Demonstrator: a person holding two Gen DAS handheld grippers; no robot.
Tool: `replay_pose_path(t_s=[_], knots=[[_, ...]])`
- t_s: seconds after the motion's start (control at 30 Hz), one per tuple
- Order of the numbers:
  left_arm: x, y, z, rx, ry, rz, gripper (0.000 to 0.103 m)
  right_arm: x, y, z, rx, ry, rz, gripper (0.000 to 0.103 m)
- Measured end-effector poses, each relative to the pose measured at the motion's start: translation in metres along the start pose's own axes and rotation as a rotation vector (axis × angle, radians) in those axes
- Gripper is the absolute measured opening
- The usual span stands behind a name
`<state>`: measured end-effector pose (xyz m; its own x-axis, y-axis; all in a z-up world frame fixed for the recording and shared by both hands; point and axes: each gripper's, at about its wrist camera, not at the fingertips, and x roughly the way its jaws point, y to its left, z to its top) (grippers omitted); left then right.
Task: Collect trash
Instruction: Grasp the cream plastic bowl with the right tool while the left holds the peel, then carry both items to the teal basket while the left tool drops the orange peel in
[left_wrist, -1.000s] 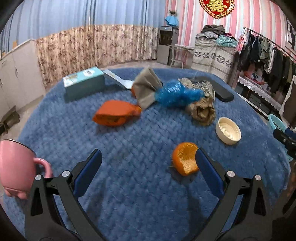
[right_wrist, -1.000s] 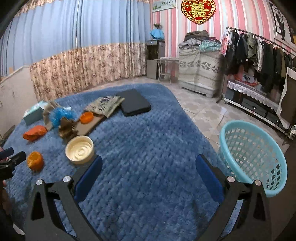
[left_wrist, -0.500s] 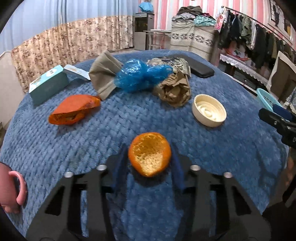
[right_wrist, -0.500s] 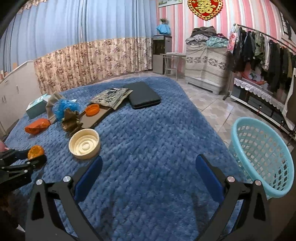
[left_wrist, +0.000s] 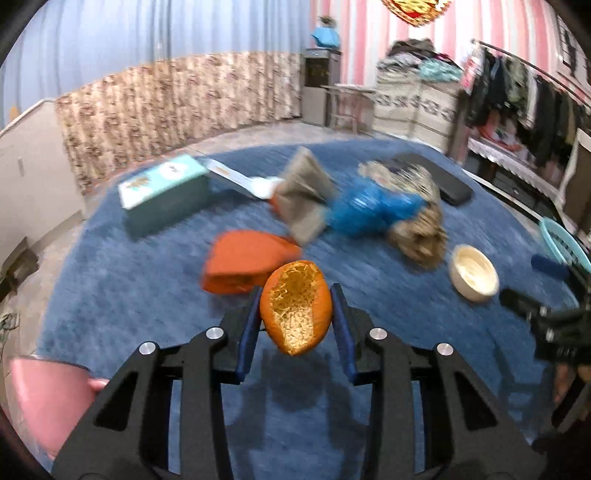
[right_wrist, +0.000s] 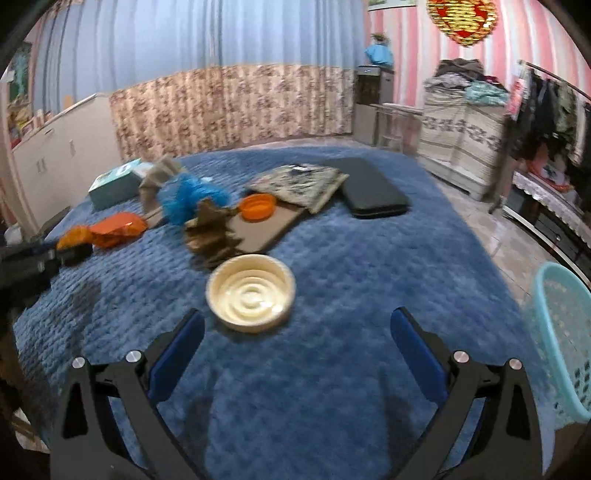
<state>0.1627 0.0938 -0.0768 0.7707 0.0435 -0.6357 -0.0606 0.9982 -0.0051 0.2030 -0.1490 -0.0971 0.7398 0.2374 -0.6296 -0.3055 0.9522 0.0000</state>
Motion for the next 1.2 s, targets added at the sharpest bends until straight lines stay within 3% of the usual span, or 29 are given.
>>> replay_pose_path(t_s=[0.23,0.4,0.57,0.77,1.2], knots=[[-0.003,0.021,0.013,-0.042,-0.023,0.026,0.036,0.03,0.016,0.012,-0.028,0.082,0.018,0.096],[-0.002,0.022,0.014,-0.037,-0.026,0.023,0.036,0.04,0.017,0.013,-0.017,0.122,0.067,0.061],[-0.008,0.01,0.021,-0.022,-0.034,0.005,0.036,0.023,0.003,0.013,0.029,0.075,0.075,0.061],[-0.017,-0.019,0.033,-0.005,-0.067,-0.025,0.036,-0.016,-0.036,0.008,0.09,0.016,0.009,0.061],[-0.028,-0.127,0.054,0.089,-0.115,-0.176,0.036,-0.127,-0.154,-0.012,0.202,-0.118,-0.262,0.061]])
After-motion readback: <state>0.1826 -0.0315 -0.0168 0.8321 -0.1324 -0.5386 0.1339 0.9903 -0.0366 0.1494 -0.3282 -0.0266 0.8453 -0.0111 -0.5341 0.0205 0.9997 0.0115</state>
